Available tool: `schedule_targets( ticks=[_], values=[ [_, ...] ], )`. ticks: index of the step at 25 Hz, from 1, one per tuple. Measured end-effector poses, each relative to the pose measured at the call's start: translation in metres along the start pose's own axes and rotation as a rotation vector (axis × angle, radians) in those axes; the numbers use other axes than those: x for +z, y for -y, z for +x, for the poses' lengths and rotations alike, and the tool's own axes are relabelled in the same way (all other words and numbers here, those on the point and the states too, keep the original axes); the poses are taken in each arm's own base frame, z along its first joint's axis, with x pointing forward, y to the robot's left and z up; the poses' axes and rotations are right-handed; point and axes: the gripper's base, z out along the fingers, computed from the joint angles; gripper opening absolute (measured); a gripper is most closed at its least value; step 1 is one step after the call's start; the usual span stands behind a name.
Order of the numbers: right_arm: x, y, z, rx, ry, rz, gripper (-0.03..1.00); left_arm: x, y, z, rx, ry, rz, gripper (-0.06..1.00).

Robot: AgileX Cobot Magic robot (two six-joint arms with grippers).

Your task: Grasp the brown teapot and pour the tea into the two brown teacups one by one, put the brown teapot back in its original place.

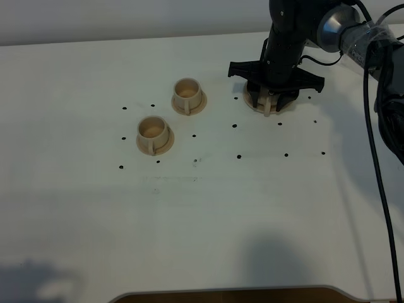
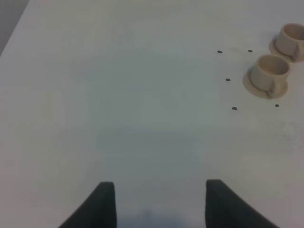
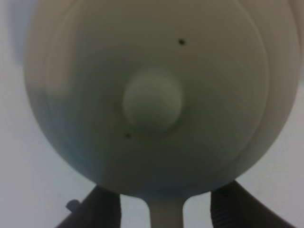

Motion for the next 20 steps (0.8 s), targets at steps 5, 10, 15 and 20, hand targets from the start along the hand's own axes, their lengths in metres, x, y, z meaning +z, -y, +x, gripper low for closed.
schedule_targets(
  ticks=[5,10,15,20],
  values=[
    [0.000,0.001,0.000,-0.003,-0.002,0.007,0.45,0.000,0.000,0.000,0.000,0.000,0.000,0.46],
    [-0.010,0.001,-0.002,-0.020,0.024,0.027,0.45,0.000,0.000,0.000,0.000,0.000,0.000,0.46],
    [-0.015,0.002,-0.004,-0.027,0.036,0.034,0.45,0.000,0.000,0.000,0.000,0.000,0.000,0.46],
    [-0.015,0.002,-0.004,-0.034,0.033,0.037,0.43,0.000,0.000,0.000,0.000,0.000,0.000,0.46]
  ],
)
